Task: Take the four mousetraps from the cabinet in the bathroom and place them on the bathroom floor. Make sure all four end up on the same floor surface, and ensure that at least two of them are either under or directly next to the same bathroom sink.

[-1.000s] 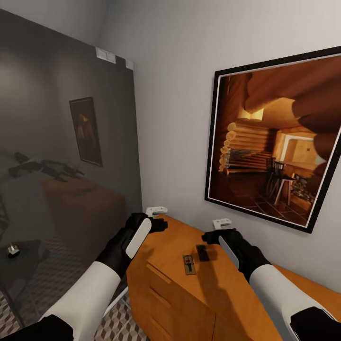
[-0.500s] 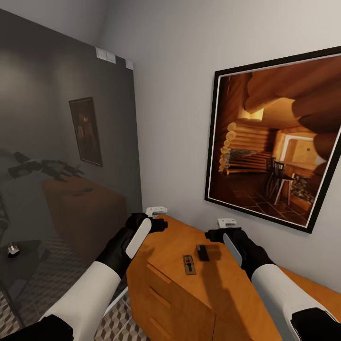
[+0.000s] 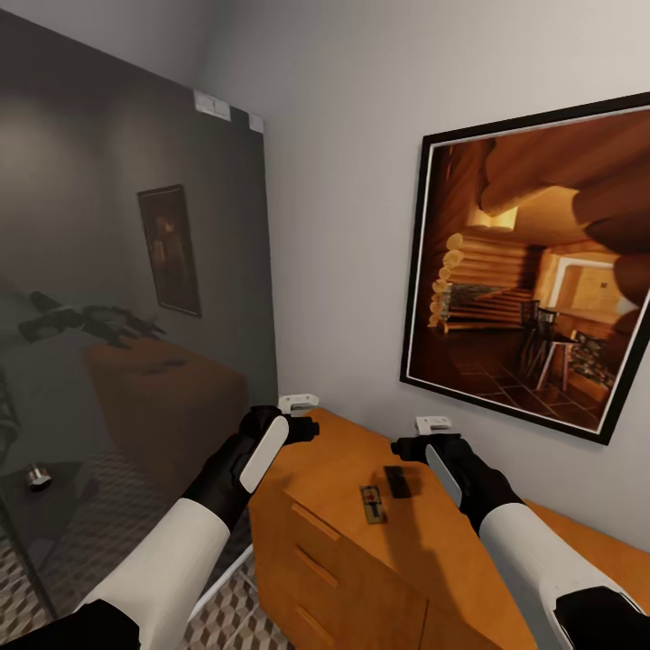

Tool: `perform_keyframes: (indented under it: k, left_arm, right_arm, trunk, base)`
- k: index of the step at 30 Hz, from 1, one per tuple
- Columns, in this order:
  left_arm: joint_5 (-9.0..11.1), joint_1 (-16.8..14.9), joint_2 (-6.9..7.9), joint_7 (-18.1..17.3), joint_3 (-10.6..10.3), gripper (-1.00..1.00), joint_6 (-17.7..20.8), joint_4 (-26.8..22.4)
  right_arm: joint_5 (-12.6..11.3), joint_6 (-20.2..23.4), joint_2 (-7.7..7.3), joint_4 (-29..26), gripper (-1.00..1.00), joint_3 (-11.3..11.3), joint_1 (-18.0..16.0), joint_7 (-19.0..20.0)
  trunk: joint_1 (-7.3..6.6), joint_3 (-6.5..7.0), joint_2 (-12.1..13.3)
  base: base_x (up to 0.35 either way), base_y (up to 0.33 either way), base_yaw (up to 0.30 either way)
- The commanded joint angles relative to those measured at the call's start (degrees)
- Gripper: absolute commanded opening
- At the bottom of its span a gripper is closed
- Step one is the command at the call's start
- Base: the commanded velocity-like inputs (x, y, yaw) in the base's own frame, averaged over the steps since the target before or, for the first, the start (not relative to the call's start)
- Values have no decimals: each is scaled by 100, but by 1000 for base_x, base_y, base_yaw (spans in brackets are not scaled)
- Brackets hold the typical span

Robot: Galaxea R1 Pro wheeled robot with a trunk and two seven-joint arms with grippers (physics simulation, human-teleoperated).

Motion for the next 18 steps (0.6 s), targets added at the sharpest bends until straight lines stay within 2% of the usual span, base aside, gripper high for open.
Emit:
perform_keyframes:
  k: [1,18]
  left_arm:
    - [58,-2,0,55,-6,100,8,-4]
    - [58,-2,0,56,-6,100,8,-4]
  right_arm:
    - [-59,21,-8,-8,100,41,-2,-49]
    - [-42,13,-8,-8,100,57,-2,-83]
  trunk:
    - [3,-3,-5]
    - [3,-3,-5]
  base:
    - [0,56,0]
    - [0,10,0]
